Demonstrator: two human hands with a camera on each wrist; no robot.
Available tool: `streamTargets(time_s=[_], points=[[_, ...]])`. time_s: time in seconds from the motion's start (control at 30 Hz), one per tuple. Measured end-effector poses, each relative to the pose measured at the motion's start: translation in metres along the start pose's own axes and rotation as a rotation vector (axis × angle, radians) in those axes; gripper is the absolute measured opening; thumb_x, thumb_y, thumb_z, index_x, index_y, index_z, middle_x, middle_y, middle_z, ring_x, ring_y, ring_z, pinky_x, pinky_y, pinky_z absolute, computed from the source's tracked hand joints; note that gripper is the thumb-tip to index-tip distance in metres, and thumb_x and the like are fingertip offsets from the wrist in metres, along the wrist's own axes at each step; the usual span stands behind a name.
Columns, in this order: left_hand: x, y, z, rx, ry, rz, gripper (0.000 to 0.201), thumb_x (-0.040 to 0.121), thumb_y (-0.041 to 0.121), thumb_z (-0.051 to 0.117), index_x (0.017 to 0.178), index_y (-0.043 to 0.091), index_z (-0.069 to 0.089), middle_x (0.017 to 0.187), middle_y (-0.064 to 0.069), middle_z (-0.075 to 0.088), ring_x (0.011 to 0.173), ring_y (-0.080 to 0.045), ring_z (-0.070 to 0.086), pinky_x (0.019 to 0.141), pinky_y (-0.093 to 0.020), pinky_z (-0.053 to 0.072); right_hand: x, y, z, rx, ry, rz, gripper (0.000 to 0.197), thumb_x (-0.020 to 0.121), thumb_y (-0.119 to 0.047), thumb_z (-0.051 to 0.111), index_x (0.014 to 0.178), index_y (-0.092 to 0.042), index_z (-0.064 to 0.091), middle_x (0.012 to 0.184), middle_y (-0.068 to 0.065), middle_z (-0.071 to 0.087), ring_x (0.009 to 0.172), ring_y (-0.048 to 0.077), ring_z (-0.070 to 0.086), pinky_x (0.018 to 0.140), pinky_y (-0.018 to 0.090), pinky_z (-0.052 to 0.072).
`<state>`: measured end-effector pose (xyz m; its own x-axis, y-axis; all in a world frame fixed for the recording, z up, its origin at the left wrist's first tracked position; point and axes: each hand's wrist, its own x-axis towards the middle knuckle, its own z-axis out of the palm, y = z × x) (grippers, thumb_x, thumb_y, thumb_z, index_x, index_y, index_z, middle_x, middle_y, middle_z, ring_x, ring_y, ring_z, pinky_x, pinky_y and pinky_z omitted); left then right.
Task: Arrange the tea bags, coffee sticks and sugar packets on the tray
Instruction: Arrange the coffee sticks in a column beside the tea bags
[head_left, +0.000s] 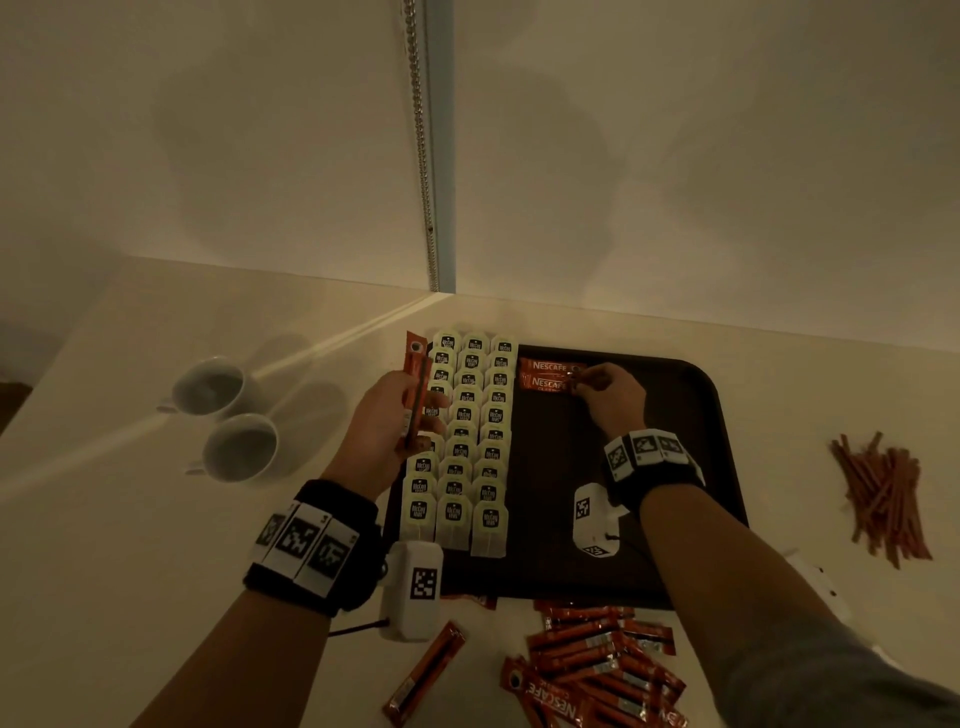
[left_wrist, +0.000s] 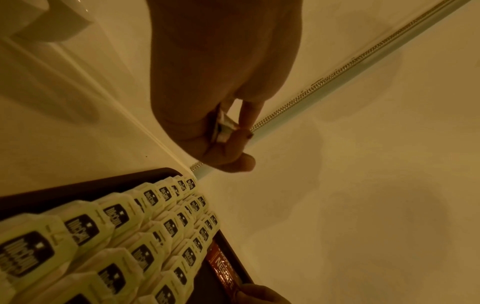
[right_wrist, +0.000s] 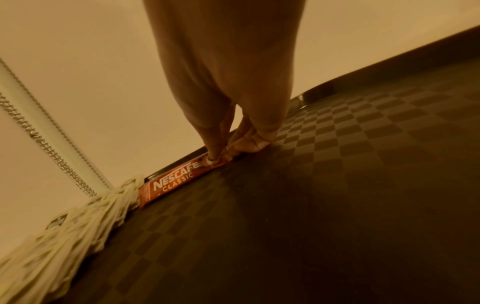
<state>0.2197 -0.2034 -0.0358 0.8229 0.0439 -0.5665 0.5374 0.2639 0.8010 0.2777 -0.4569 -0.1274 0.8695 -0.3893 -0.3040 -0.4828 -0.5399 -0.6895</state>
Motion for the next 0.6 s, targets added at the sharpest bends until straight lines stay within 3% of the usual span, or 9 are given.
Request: streamTargets(time_s=[0.1,0.27,0.43,0.53,0.6], points=[[-0.003,0.001,0.001,0.039,-0.056,0.020,0.023,0.100,0.018,0.039,0.110,0.014,0.059,0.087,-0.006,0.071,0.060,-0.015,0.063,0.045,-0.019,0.042,0.001,0.001,0.000,-0.018,-0.001,-0.007,0.025,0.085,-0.012,0.066,0.110,-0.010,0.061,0.114,0.006,0.061,0.096,0.010,0.051,0.083,0.022,0.040],[-0.003,-0.002,0.000,0.102,-0.121,0.069,0.024,0.102,0.015,0.040,0.117,0.017,0.059,0.102,-0.005,0.072,0.081,-0.016,0.070,0.068,-0.023,0.055,0.001,0.002,0.000,-0.018,0.003,-0.011,0.025,0.084,-0.012,0.067,0.109,-0.010,0.061,0.114,0.008,0.061,0.102,0.016,0.055,0.085,0.024,0.042],[-0.003,-0.001,0.002,0.179,-0.148,0.122,0.021,0.100,0.015,0.044,0.113,0.021,0.059,0.091,0.000,0.072,0.070,-0.011,0.068,0.061,-0.019,0.051,-0.001,0.000,-0.004,-0.024,0.006,-0.013,0.024,0.085,-0.013,0.066,0.108,-0.009,0.060,0.113,0.007,0.060,0.093,0.010,0.049,0.082,0.022,0.041],[0.000,-0.001,0.003,0.294,-0.142,0.174,0.018,0.098,0.014,0.049,0.113,0.018,0.058,0.094,-0.002,0.069,0.069,-0.011,0.062,0.070,-0.027,0.045,-0.010,-0.011,-0.008,0.069,0.014,-0.106,0.020,0.088,-0.019,0.063,0.106,-0.010,0.060,0.109,0.006,0.062,0.095,0.012,0.055,0.081,0.023,0.045],[0.001,0.000,0.005,0.386,-0.146,0.209,0.011,0.095,0.012,0.054,0.104,0.016,0.057,0.096,-0.005,0.066,0.073,-0.013,0.058,0.075,-0.031,0.044,-0.024,-0.030,-0.012,0.170,-0.053,-0.180,0.023,0.090,-0.030,0.060,0.105,-0.012,0.060,0.105,0.002,0.062,0.098,0.016,0.059,0.085,0.029,0.050]])
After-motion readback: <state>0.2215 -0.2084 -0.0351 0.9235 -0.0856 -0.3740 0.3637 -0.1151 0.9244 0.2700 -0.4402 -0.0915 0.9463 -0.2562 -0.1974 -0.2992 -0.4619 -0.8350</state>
